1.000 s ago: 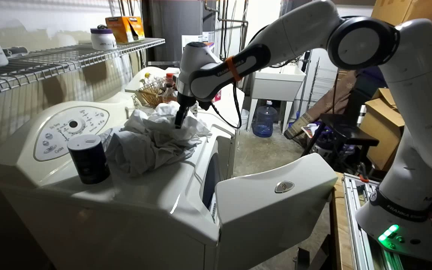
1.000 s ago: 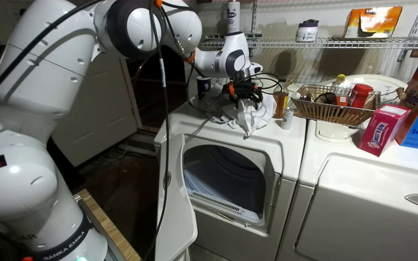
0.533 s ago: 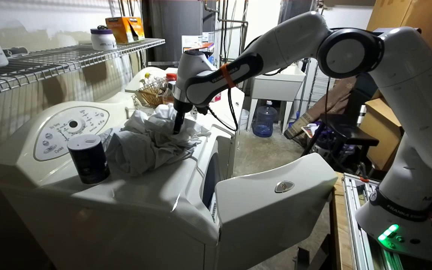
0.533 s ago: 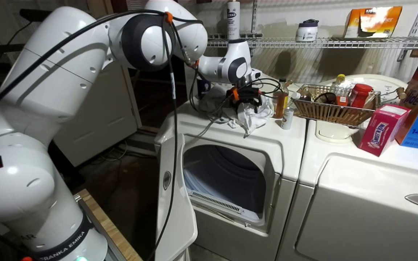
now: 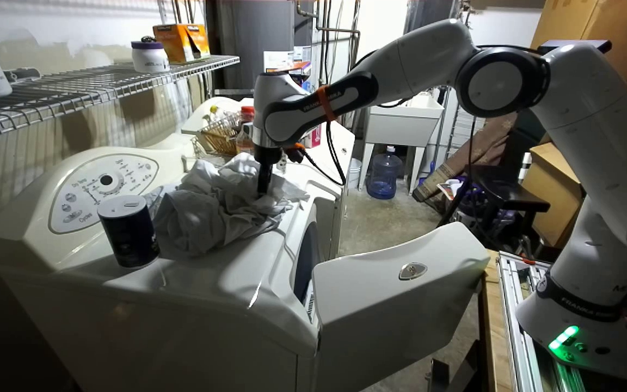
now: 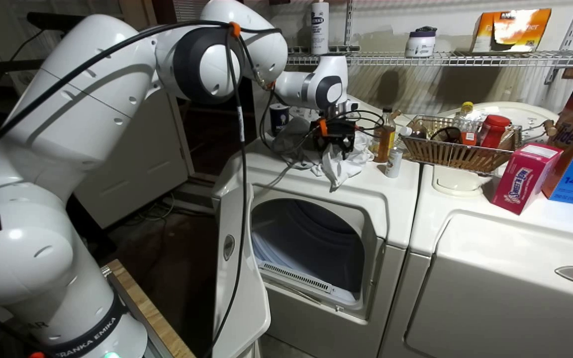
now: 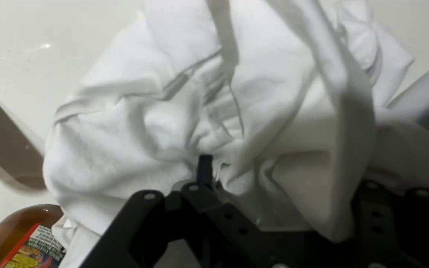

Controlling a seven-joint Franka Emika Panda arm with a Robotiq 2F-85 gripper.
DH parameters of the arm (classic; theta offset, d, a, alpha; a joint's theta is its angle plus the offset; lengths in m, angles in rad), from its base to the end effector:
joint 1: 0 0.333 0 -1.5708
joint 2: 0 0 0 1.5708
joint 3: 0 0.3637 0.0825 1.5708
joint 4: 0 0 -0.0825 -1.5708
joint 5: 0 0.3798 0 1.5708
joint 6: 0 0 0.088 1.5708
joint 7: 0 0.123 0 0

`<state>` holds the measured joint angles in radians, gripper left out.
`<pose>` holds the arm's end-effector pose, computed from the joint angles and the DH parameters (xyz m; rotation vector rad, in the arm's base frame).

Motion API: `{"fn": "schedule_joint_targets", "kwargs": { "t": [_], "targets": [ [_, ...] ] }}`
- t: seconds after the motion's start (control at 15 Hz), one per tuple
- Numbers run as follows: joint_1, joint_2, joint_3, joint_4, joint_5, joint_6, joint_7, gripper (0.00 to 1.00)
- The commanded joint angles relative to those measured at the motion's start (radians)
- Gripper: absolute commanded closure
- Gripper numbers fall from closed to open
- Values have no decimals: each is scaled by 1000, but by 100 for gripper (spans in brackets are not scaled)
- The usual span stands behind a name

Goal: Place the white fabric in the open washing machine.

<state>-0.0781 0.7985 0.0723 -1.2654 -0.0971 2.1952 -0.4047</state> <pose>0.7948 -0.0255 0.3112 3.0077 0.6492 0.1911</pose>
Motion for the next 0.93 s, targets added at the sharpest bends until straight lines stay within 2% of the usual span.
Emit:
{"fn": "schedule_joint_targets", "kwargs": {
  "t": [0.0,0.2,0.4,0.87],
  "targets": [
    [-2,12,17,62,48,-160,0,60],
    [-7,4,23,91,88,-273,20,81],
    [-7,-15,14,102,117,-323,56,99],
    [-21,-165,-2,18,182,-328,191,98]
  ]
}}
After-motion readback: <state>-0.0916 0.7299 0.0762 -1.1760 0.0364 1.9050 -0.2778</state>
